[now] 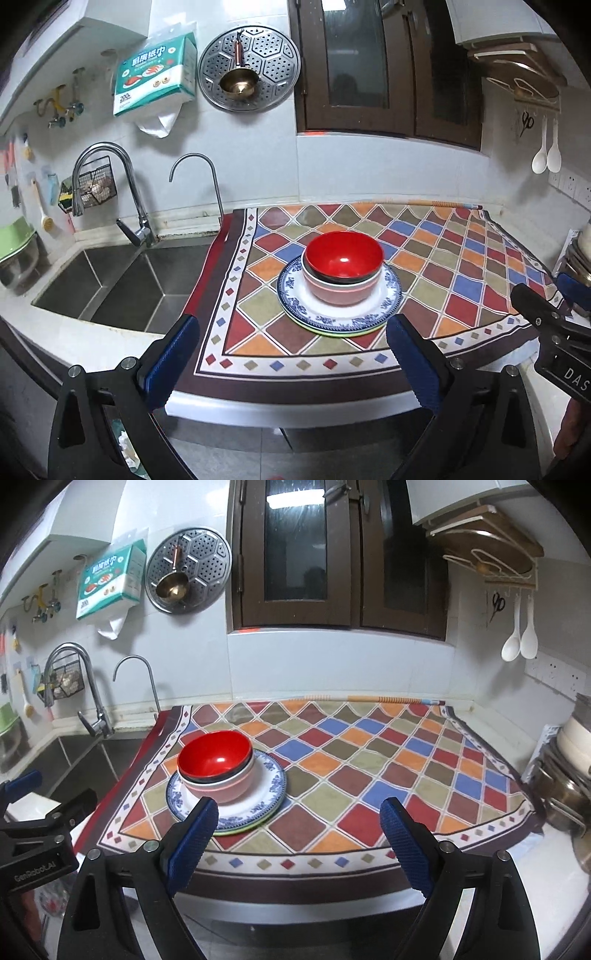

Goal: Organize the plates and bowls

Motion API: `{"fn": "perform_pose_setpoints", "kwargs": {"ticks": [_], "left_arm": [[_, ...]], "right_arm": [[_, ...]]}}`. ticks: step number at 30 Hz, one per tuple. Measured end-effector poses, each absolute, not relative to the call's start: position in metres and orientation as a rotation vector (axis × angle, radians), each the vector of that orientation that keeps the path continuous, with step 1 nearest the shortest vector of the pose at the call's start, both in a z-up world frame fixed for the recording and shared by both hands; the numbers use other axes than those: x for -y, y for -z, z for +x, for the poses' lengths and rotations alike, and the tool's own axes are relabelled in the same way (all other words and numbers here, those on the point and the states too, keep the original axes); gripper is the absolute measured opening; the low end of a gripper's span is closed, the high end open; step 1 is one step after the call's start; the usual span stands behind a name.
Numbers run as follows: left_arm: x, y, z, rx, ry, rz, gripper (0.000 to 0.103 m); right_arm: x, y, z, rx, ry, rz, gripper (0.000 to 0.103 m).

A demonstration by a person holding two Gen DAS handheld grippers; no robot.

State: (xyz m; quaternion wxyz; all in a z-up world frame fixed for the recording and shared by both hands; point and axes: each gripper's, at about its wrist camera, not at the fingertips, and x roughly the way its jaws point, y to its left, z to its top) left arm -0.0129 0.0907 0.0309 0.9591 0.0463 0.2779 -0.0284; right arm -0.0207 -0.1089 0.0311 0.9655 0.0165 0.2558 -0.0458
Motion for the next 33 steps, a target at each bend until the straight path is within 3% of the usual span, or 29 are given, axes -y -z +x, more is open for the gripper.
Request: {"fn": "perform_pose_setpoints", "kwargs": {"ticks": [33], "left_arm": [[-0.067, -0.048, -0.081, -0.524, 0.075, 0.081, 0.103]], "right_arm": [[0.132, -0.046, -0.1, -0.445, 0.074, 0.022, 0.09]]}}
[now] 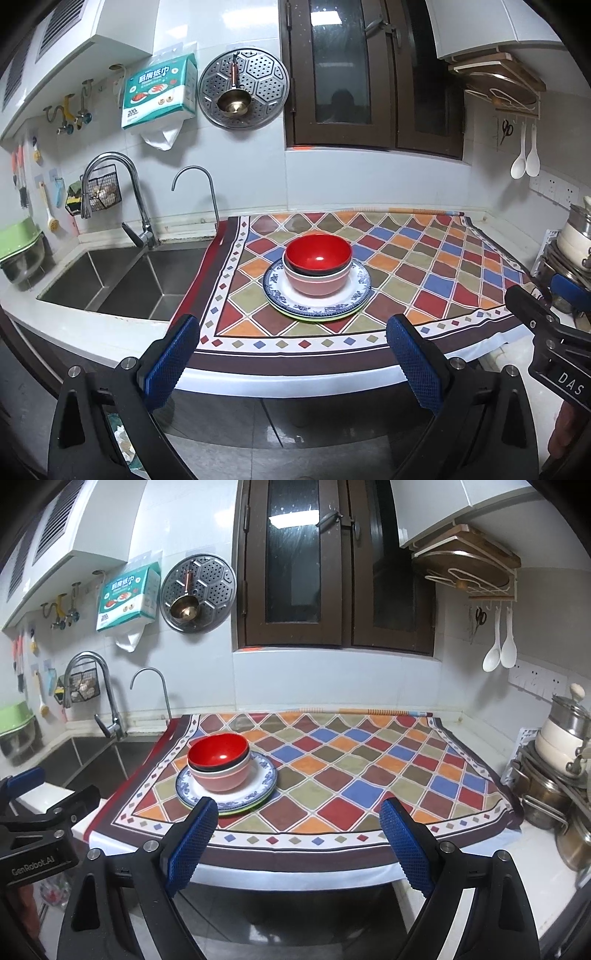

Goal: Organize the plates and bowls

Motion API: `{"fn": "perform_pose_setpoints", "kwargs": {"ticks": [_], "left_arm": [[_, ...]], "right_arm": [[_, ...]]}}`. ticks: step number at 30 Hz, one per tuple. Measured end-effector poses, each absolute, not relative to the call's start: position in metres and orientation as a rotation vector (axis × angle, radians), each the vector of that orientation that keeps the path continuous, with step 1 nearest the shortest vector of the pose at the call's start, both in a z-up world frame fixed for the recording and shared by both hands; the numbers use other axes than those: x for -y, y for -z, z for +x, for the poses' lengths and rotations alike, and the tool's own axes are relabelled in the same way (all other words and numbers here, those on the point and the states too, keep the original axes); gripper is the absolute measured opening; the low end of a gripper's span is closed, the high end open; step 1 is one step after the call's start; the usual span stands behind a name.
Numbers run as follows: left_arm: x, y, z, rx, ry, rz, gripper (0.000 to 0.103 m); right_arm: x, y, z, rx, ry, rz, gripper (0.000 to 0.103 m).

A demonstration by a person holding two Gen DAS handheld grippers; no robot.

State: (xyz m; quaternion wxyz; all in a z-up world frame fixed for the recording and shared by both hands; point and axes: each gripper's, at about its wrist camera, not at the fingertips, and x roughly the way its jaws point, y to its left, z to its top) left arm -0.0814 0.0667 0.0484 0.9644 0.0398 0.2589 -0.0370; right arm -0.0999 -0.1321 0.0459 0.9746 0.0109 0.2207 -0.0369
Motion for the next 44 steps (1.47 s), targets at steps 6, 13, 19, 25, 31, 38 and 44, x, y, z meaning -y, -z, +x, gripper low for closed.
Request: {"fn": "perform_pose_setpoints", "kwargs": {"ticks": [6, 13, 19, 25, 31, 38, 44], "left_arm": [[-0.065, -0.05, -0.085, -0.517, 0.075, 0.085, 0.103], [-0.065, -0.051, -0.087, -0.517, 0.072, 0.086, 0.103], [-0.065, -0.05, -0.092, -0.519, 0.067, 0.09, 0.103], [-0.065, -0.05, -0.094, -0.521, 0.067, 0.092, 0.103], [-0.066, -0.049, -0.096, -0.522, 0.064, 0.093, 0.103], [-0.067, -0.049, -0.099, -0.522, 0.062, 0.089, 0.103], [-0.069, -0.049, -0.102, -0.525, 0.058, 0.09, 0.103]], "right_arm": [[0.132, -0.049, -0.105, -0.44, 0.071, 0.022, 0.09], [0.133, -0.05, -0.106, -0.441, 0.07, 0.022, 0.09], [0.131, -0.049, -0.111, -0.442, 0.069, 0.027, 0.09], [0.13, -0.048, -0.112, -0.447, 0.077, 0.026, 0.09], [0.129, -0.049, -0.114, -0.445, 0.082, 0.027, 0.09], [0.128, -0.049, -0.117, -0.442, 0.084, 0.023, 0.09], [0.128, -0.05, -0.118, -0.441, 0.083, 0.023, 0.09]]}}
